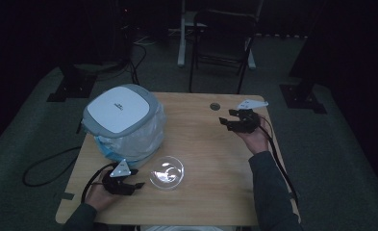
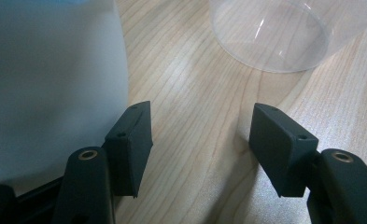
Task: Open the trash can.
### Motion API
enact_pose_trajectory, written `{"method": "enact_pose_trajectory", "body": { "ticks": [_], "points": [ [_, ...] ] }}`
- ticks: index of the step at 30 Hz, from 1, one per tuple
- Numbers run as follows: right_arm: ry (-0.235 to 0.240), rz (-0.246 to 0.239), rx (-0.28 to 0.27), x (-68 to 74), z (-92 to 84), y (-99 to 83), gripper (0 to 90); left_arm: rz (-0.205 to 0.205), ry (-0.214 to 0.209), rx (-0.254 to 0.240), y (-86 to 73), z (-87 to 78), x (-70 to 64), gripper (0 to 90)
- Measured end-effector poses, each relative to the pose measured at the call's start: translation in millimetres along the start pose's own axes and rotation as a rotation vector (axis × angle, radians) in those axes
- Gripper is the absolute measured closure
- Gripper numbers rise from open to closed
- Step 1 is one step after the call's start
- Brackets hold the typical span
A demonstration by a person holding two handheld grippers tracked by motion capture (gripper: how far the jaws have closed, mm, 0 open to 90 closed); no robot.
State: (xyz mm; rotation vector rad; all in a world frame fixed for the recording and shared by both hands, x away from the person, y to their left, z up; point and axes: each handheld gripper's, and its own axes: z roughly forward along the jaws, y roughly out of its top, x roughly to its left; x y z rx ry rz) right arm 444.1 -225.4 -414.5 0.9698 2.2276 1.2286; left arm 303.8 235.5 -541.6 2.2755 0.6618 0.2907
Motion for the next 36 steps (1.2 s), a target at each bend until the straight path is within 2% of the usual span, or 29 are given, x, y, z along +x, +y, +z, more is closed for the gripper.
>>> {"method": "enact_pose_trajectory", "body": {
  "ticks": [16, 36],
  "points": [
    [0.121, 0.001, -0.031, 13.6, 18.7, 34.0, 51.1, -0.001, -0.001, -0.001, -0.1, 0.0, 0.0, 40.1],
    [0.173, -0.034, -0.047, 31.0, 37.4, 74.9, 53.5, -0.006, -0.004, -0.005, -0.3, -0.1, 0.4, 40.0]
  ]
}}
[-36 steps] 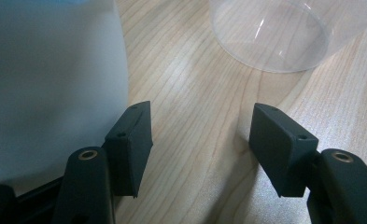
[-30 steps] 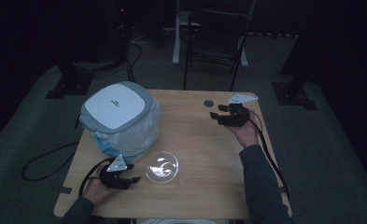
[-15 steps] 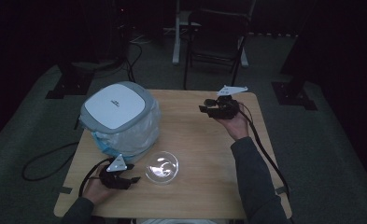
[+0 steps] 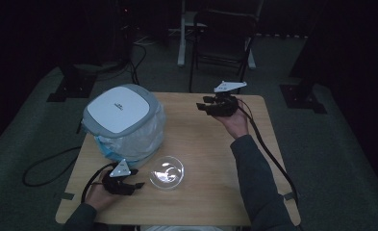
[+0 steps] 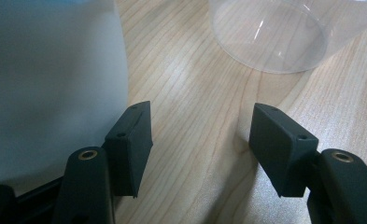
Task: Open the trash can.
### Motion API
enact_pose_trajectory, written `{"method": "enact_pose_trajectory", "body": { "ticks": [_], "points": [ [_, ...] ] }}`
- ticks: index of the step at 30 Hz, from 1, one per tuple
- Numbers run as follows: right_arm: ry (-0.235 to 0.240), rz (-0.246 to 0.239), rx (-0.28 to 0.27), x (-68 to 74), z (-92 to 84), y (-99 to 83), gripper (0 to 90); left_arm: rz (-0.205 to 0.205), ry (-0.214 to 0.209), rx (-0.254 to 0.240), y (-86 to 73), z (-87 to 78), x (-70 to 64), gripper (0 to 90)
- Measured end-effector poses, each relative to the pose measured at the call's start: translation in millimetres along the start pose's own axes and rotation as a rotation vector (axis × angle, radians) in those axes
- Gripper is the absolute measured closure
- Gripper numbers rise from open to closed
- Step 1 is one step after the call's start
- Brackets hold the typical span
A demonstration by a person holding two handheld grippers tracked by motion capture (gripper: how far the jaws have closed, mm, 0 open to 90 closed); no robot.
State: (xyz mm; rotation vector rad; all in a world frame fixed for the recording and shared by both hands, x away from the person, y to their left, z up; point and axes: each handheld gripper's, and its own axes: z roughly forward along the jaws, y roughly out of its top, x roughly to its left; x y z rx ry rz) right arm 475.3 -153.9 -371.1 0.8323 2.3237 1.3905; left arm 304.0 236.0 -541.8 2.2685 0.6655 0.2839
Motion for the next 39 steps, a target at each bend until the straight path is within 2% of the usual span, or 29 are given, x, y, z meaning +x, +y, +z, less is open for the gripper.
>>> {"method": "enact_pose_trajectory", "body": {
  "ticks": [11, 17, 22, 34, 39],
  "points": [
    [0.03, -0.023, -0.004, 10.0, 14.6, 17.5, 54.5, -0.007, -0.004, -0.004, -0.3, 0.0, 0.2, 40.0],
    [0.063, -0.017, -0.021, 16.3, 21.9, 25.8, 54.4, -0.009, -0.006, -0.006, -0.5, -0.1, 0.4, 40.0],
    [0.072, -0.025, -0.021, 21.7, 29.3, 32.9, 53.9, -0.008, -0.006, -0.005, -0.5, -0.2, 0.5, 40.0],
    [0.108, -0.059, -0.033, 41.3, 45.7, 54.4, 54.0, -0.01, -0.007, -0.008, -0.5, -0.1, 0.5, 39.8],
    [0.131, -0.052, -0.043, 46.3, 53.0, 60.1, 56.0, -0.01, -0.007, -0.009, -0.5, 0.0, 0.4, 39.8]
  ]
}}
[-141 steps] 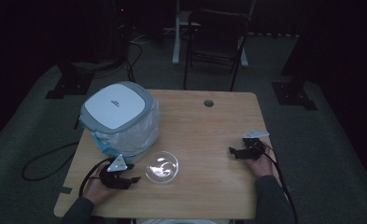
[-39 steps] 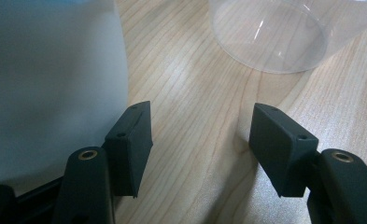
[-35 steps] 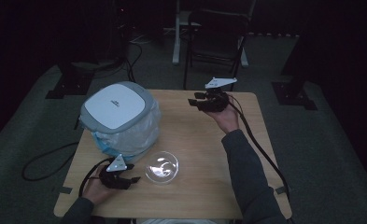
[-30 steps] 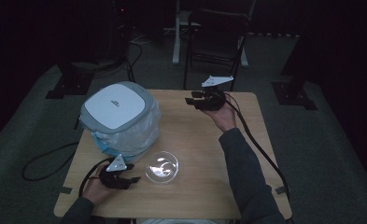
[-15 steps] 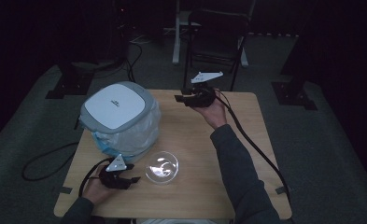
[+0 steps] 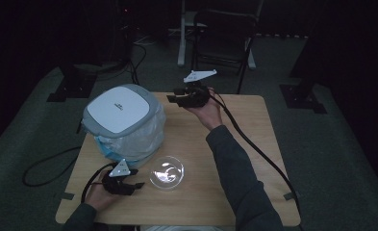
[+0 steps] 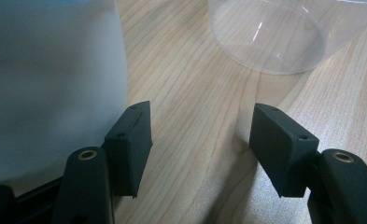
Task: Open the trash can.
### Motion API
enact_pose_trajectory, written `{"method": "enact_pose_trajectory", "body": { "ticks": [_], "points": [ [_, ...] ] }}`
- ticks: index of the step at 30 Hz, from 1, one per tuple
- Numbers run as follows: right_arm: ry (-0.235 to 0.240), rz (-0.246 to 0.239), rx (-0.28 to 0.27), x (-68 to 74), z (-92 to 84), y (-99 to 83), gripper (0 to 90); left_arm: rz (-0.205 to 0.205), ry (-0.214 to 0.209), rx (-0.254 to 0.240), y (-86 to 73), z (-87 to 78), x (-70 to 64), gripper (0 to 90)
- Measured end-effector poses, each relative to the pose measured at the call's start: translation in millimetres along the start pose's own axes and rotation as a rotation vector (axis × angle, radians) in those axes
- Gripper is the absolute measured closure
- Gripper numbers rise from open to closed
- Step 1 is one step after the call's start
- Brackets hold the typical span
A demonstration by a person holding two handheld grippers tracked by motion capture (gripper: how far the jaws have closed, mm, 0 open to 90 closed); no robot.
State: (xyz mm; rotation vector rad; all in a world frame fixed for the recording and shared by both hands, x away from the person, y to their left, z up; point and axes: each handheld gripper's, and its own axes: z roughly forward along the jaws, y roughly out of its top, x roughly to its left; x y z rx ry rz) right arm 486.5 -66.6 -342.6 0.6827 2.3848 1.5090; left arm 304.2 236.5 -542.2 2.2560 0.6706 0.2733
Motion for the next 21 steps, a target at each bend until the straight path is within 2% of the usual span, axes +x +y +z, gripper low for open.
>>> {"method": "enact_pose_trajectory", "body": {
  "ticks": [5, 7, 12, 15, 21],
  "points": [
    [0.005, -0.011, -0.003, 1.4, 6.2, 4.7, 62.0, 0.0, -0.001, 0.0, 0.0, 0.0, 0.1, 39.7],
    [0.018, -0.01, -0.007, 1.3, 8.0, 6.8, 68.0, 0.0, -0.001, -0.001, 0.0, 0.0, 0.1, 39.7],
    [0.031, -0.042, -0.006, 6.2, 15.3, 14.4, 86.6, 0.004, -0.001, 0.002, -0.1, -0.3, 0.5, 39.7],
    [0.032, -0.052, 0.0, 10.3, 21.1, 19.4, 89.8, 0.003, -0.002, 0.003, -0.1, -0.3, 0.5, 39.7],
    [0.049, -0.062, -0.009, 18.7, 30.7, 29.6, 89.9, -0.002, -0.003, -0.002, -0.2, -0.2, 0.4, 39.7]
  ]
}}
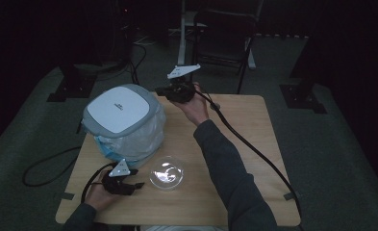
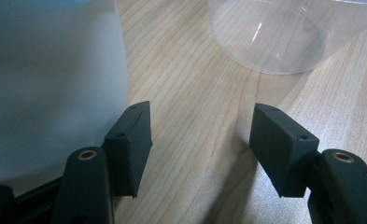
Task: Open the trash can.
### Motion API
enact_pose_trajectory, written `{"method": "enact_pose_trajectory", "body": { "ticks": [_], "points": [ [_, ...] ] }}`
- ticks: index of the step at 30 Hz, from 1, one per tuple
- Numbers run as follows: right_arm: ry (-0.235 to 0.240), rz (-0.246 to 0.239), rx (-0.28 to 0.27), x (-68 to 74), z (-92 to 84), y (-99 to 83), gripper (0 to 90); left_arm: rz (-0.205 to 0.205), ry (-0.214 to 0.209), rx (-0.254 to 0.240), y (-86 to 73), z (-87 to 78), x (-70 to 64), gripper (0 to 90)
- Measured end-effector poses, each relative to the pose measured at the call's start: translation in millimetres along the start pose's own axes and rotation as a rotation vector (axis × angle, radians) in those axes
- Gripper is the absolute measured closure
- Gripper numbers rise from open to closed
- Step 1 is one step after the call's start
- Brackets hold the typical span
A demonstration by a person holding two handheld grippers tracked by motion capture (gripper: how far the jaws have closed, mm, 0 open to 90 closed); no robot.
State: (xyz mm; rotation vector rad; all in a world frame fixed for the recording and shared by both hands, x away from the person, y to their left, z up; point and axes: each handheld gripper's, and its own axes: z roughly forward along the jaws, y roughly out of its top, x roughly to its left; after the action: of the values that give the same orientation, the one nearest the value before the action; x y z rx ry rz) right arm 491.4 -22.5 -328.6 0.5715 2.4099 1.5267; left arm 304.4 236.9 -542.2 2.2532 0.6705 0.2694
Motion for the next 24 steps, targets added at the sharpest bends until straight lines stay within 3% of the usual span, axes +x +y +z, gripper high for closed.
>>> {"method": "enact_pose_trajectory", "body": {
  "ticks": [10, 18, 24],
  "points": [
    [0.025, -0.006, 0.006, 10.9, 18.1, 15.6, 89.8, -0.001, -0.002, 0.001, -0.1, -0.3, 0.3, 39.5],
    [0.024, 0.017, 0.007, 10.3, 24.8, 16.1, 89.8, -0.003, -0.003, 0.001, -0.1, -0.3, 0.3, 39.5],
    [0.018, 0.003, 0.01, 12.4, 26.7, 18.0, 89.7, -0.002, -0.003, 0.001, 0.0, -0.2, 0.3, 39.4]
  ]
}}
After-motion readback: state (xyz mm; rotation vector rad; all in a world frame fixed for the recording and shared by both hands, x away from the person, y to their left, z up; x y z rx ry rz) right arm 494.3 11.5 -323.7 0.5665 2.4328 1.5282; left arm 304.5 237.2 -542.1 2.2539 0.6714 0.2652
